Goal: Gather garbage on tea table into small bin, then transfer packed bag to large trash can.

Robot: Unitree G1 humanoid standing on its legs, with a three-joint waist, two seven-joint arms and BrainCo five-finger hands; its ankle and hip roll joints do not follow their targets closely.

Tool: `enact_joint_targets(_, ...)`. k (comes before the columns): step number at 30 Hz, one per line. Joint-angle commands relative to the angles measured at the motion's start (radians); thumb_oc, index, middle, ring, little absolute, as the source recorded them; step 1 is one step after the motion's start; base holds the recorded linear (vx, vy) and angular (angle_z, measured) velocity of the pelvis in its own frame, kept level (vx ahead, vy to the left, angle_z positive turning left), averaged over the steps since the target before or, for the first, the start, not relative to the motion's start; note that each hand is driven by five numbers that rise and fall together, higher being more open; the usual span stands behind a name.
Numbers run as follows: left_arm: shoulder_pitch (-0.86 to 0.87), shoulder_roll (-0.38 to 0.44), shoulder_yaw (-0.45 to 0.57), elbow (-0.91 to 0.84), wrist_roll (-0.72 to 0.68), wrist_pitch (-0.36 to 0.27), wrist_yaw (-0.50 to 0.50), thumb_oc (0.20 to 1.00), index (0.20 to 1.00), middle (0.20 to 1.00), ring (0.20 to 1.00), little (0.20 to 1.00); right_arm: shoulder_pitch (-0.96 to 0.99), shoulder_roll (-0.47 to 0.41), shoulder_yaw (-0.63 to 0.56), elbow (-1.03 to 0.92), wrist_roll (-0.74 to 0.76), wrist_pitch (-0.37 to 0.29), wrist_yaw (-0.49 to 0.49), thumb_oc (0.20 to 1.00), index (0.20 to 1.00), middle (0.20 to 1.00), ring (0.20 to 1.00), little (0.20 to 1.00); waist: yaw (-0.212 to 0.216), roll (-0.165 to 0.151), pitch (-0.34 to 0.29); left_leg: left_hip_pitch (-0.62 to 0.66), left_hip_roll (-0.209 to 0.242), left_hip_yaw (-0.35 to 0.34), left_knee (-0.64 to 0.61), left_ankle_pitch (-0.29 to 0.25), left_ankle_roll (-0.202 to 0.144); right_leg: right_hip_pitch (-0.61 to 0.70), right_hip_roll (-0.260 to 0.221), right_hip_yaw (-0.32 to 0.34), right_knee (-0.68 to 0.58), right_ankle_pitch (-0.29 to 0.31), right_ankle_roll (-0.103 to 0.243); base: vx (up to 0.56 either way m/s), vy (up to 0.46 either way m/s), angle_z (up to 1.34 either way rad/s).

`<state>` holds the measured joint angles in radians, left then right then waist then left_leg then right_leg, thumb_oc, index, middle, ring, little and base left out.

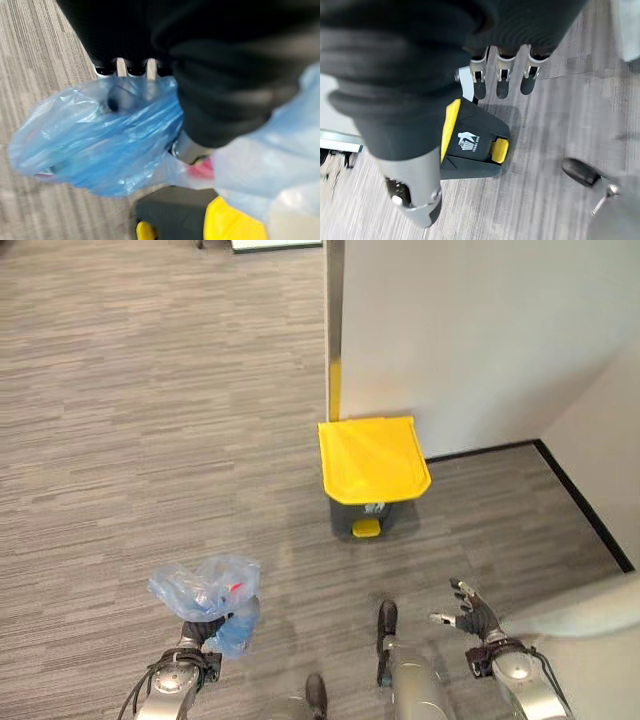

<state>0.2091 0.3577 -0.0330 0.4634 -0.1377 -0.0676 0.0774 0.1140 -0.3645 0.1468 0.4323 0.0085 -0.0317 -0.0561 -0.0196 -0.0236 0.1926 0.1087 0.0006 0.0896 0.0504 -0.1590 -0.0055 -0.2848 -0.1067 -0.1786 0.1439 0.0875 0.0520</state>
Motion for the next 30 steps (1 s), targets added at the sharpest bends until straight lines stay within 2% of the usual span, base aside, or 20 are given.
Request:
enact_joint_targets(1,-0.027,0.048,0.027,-0.070,-0.015,-0.042,-0.005,0.200,0.200,0.200,0.200,0.200,-0.035,-0.034,-0.016,-0.028,0.006,-0.041,-0.016,1.000,1.000,1.000,1.000,1.000,0.002,-0.034,-0.027,-0.081,0.015,-0.045,0.174,0.011,-0.044,0.139,0.025,-0.028,-0.046,-0.109,0.031,0.17,-0.224,0.47)
enact_joint_targets(3,-0.042,0.044,0.018,-0.065,-0.025,-0.041,-0.006,0.200,0.200,0.200,0.200,0.200,-0.031,-0.046,-0.031,-0.015,0.017,-0.039,-0.030,1.000,1.000,1.000,1.000,1.000,0.000,-0.039,-0.028,-0.118,0.048,-0.027,0.259,0.052,-0.054,0.182,0.039,-0.043,-0.062,-0.136,0.005,0.16,-0.190,0.19)
enact_joint_targets(6,-0.054,0.043,0.007,-0.053,-0.028,-0.039,-0.005,0.200,0.200,0.200,0.200,0.200,-0.035,-0.057,-0.039,-0.003,0.026,-0.039,-0.036,1.000,1.000,1.000,1.000,1.000,0.008,-0.055,-0.023,-0.197,0.031,-0.016,0.223,0.016,-0.037,0.222,0.033,-0.042,-0.083,-0.160,0.003,0.16,-0.080,-0.01)
enact_joint_targets(9,-0.060,0.051,0.001,-0.052,-0.023,-0.041,-0.005,0.200,0.200,0.200,0.200,0.200,-0.034,-0.064,-0.048,0.006,0.027,-0.039,-0.045,1.000,1.000,1.000,1.000,1.000,0.020,-0.051,-0.010,-0.276,0.048,0.045,0.150,0.092,-0.051,0.255,0.030,-0.055,-0.095,-0.173,0.009,0.08,0.044,0.02)
enact_joint_targets(11,-0.055,0.051,0.004,-0.057,-0.022,-0.041,-0.002,0.200,0.200,0.200,0.200,0.200,-0.032,-0.060,-0.047,0.006,0.027,-0.037,-0.050,1.000,1.000,1.000,1.000,1.000,0.031,-0.049,-0.003,-0.294,0.054,0.059,0.137,0.121,-0.059,0.264,0.035,-0.050,-0.093,-0.177,0.007,0.07,0.070,-0.15)
enact_joint_targets(14,-0.034,0.045,0.009,-0.064,-0.011,-0.038,-0.006,0.200,0.200,0.200,0.200,0.200,-0.024,-0.051,-0.051,0.005,0.011,-0.031,-0.046,1.000,1.000,1.000,1.000,1.000,0.031,-0.040,-0.022,-0.232,0.038,0.046,0.060,0.118,-0.047,0.286,0.038,-0.034,-0.096,-0.179,0.018,0.13,0.135,-0.27)
enact_joint_targets(20,-0.031,0.060,0.011,-0.065,-0.003,-0.035,-0.008,0.200,0.200,0.200,0.200,0.200,-0.025,-0.032,-0.048,0.018,-0.007,-0.020,-0.040,1.000,1.000,1.000,1.000,1.000,0.027,-0.042,-0.037,-0.180,0.015,0.053,0.023,0.105,-0.019,0.288,0.019,-0.003,-0.088,-0.168,0.039,0.07,0.162,-0.10)
enact_joint_targets(26,-0.034,0.075,0.029,-0.072,-0.008,-0.035,0.009,0.200,0.200,0.200,0.200,0.200,-0.038,-0.011,-0.031,0.024,-0.017,-0.016,-0.037,1.000,1.000,1.000,1.000,1.000,0.040,-0.045,-0.030,-0.178,-0.013,0.048,0.025,0.080,0.016,0.240,-0.006,0.032,-0.018,-0.160,0.069,0.00,0.142,-0.13)
enact_joint_targets(27,-0.032,0.081,0.042,-0.072,-0.011,-0.034,0.014,0.200,0.200,0.200,0.200,0.200,-0.043,0.000,-0.027,0.024,-0.017,-0.014,-0.036,1.000,1.000,1.000,1.000,1.000,0.040,-0.041,-0.020,-0.160,-0.019,0.047,0.010,0.079,0.027,0.185,-0.006,0.039,0.063,-0.144,0.084,0.03,0.113,-0.25)
enact_joint_targets(30,-0.028,0.080,0.046,-0.069,-0.012,-0.036,0.013,0.200,0.200,0.200,0.200,0.200,-0.043,-0.001,-0.027,0.023,-0.017,-0.011,-0.035,1.000,1.000,1.000,1.000,1.000,0.034,-0.039,-0.018,-0.141,-0.026,0.047,-0.009,0.079,0.032,0.159,0.006,0.051,0.055,-0.133,0.080,0.05,0.061,-0.17)
